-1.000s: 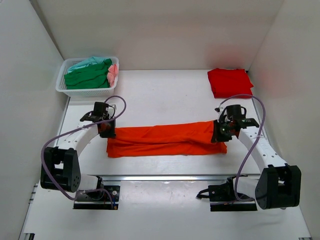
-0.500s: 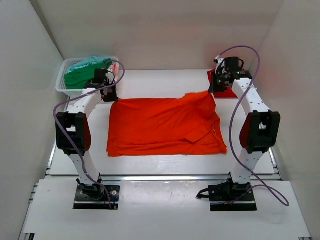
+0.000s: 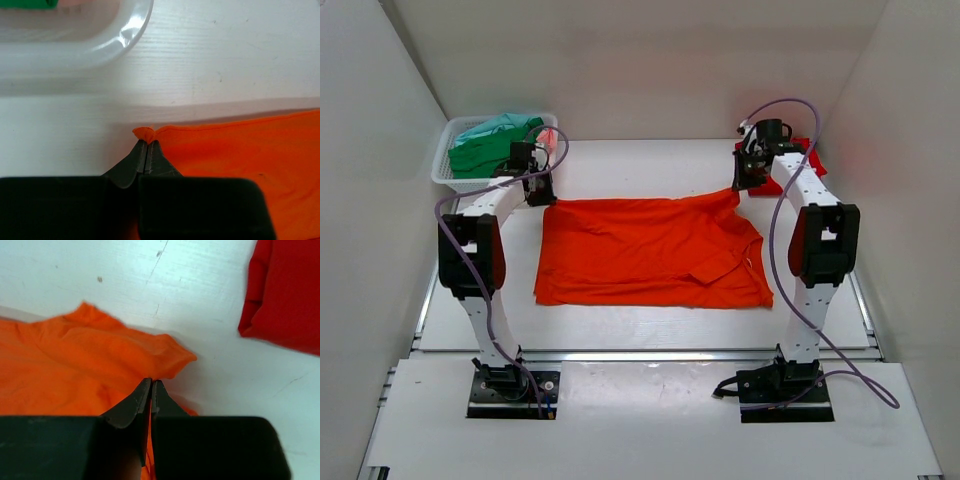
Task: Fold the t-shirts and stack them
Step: Fold the other side of the tshirt into a rectangle
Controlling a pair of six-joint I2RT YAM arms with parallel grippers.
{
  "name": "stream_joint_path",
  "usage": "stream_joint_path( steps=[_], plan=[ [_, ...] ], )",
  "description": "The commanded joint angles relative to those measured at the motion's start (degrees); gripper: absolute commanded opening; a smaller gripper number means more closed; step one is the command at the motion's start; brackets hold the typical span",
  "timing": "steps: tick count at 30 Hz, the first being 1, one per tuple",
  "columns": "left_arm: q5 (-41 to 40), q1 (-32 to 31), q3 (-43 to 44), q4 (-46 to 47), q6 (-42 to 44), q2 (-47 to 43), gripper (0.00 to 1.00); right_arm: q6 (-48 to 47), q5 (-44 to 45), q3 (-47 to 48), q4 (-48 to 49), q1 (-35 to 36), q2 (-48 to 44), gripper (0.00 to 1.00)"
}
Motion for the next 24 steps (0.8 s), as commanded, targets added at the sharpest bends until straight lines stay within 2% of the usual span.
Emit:
stream_joint_path(
  steps=[1,6,13,22,24],
  plan=[
    [-0.22,1.07,-3.40,2.37,0.11,-3.50,0.00,0.04,1.19,-5.42,2.74,1.04,-4.63,0.00],
    [0.05,0.99,-7.44,1.85,1.16,-4.12,0.00,2.05,1.02,-20.43,5.91,2.70,-14.98,0.00],
    [0.92,0.55,-14.56,4.65,2.48,-8.60,0.00,2.15,1.20,-34.26,7.67,2.71,-26.86,0.00],
    [2.42,0.38,-33.18,16.51,5.20,-26.16,0.00,2.41,0.49,-44.98,8.20,1.83,-36.71,0.00],
    [0.49,-0.24,-36.86,18.53,6.08,-30.02,0.00,2.59,-0.12,-46.47,8.37,1.57,-37.76,0.00]
  ],
)
